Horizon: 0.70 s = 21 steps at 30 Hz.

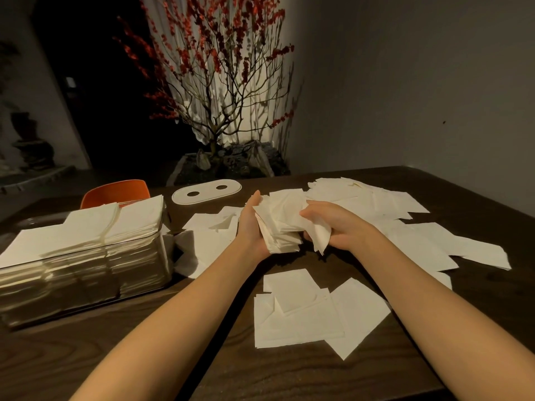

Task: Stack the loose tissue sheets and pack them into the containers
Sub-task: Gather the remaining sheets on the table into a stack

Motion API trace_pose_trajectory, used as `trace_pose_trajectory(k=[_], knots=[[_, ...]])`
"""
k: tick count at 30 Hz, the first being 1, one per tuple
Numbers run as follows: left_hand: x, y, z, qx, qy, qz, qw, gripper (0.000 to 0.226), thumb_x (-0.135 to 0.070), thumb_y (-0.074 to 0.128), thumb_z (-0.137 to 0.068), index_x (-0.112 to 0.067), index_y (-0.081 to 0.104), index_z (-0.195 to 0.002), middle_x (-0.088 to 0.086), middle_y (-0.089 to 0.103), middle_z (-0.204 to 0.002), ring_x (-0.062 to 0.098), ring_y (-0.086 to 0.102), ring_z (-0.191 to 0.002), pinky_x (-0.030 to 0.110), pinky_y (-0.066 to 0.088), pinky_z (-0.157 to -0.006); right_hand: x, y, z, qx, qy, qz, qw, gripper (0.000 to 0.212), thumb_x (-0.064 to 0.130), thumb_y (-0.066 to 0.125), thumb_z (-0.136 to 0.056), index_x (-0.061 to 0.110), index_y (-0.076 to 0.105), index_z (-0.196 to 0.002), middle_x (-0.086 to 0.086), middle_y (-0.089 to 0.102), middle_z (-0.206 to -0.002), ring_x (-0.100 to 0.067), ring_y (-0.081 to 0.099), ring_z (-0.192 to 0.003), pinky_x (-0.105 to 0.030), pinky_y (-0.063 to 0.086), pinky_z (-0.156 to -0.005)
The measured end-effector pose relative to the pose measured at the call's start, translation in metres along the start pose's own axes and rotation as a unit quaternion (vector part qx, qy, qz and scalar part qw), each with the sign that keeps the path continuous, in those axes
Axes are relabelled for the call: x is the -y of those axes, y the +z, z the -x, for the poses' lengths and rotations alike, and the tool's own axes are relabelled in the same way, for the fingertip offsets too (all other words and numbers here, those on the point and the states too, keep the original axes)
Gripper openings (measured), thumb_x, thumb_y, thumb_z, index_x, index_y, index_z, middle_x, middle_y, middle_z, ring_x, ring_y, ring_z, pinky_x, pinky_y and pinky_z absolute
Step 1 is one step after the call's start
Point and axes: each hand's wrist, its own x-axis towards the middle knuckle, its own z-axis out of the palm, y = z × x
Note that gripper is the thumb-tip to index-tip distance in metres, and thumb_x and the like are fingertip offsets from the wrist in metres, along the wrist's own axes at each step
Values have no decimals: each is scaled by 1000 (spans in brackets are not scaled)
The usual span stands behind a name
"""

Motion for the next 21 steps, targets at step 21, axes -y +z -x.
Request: trace_pose_trajectory(k=[21], knots=[[1,-2,-3,4,33,48,998,41,-41,47,-91,-16,46,-123,15,65,-112,33,60,-99,51,47,-81,-2,-1,-5,61,20,116,991,33,30,68,-87,21,60,-118,-2,64,-106,-18,59,-82,-19,47,-55]])
